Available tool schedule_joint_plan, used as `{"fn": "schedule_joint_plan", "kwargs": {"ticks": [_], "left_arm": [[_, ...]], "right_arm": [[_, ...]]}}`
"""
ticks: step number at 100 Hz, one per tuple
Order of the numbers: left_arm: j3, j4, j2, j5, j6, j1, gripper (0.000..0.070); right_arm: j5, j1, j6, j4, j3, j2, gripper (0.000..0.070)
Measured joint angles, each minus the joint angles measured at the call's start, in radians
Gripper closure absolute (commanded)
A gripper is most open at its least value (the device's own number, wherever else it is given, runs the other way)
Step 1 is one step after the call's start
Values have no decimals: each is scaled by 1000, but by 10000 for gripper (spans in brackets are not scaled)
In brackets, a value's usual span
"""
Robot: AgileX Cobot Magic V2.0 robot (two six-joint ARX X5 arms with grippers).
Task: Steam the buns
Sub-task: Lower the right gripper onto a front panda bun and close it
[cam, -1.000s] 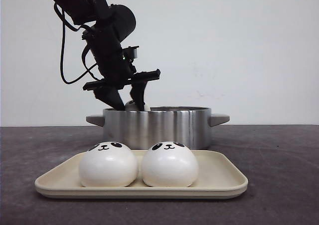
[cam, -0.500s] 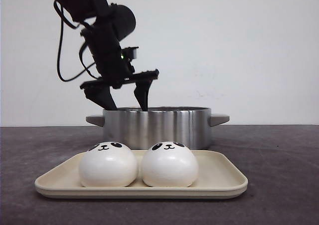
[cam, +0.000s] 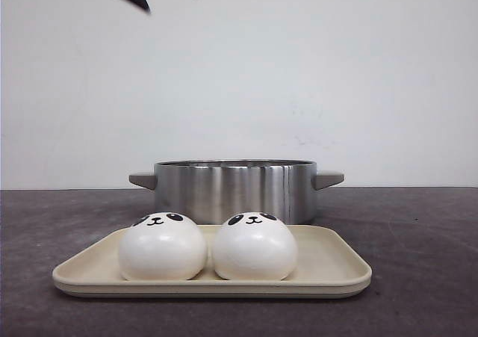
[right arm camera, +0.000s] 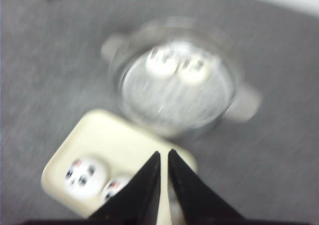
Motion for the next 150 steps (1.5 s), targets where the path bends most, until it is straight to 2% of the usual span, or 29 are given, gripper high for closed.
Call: {"fn": "schedule_joint_plan", "kwargs": {"ticks": [9,12,16,25,28,30,40,56,78,108,112,124,140,142,145,146,147,148,150], "left_arm": [[0,-55,-86,1,1,-6,228],[0,-72,-113,1,2,-10,228],[0,-90,-148,1,5,-17,228],[0,-128,-217,3,17,-34,228],[0,-140,-237,4,23,-40,228],[0,-148,-250,4,24,-43,228],[0,-175,-307,4,31,-65,228],[0,-185,-380,5,32,-90,228],[0,-198,-423,4,34,-93,228],[0,-280,-422,4,34,-94,228],[0,-285,-422,5,35,-95,228],[0,-287,-422,4,35,-97,228],[0,-287,-422,5,43,-97,228],[0,-287,-422,4,43,-97,228],[0,-287,-422,5,43,-97,228],[0,-287,-422,4,43,-97,228],[0,-287,-422,4,44,-97,228],[0,-287,-422,5,45,-97,228],[0,-287,-422,4,47,-97,228]], "right_arm": [[-83,11,61,47,-123,5,677],[-110,15,85,65,-160,9,641],[-139,23,115,86,-201,14,524],[-181,46,177,111,-270,32,136],[-183,55,195,113,-283,41,62],[-183,62,206,111,-287,48,49],[-183,92,237,126,-290,90,64],[-182,115,264,190,-290,167,159],[-166,100,277,228,-290,317,162],[-156,77,292,275,-290,442,172],[-156,77,293,279,-290,447,205],[-156,76,295,284,-290,449,390],[-156,71,295,283,-290,449,455],[-156,70,295,282,-290,449,481],[-156,69,295,281,-290,449,593],[-156,68,295,281,-290,449,612],[-156,68,294,280,-290,449,671],[-156,68,294,280,-290,449,700],[-157,68,294,279,-290,449,700]]}}
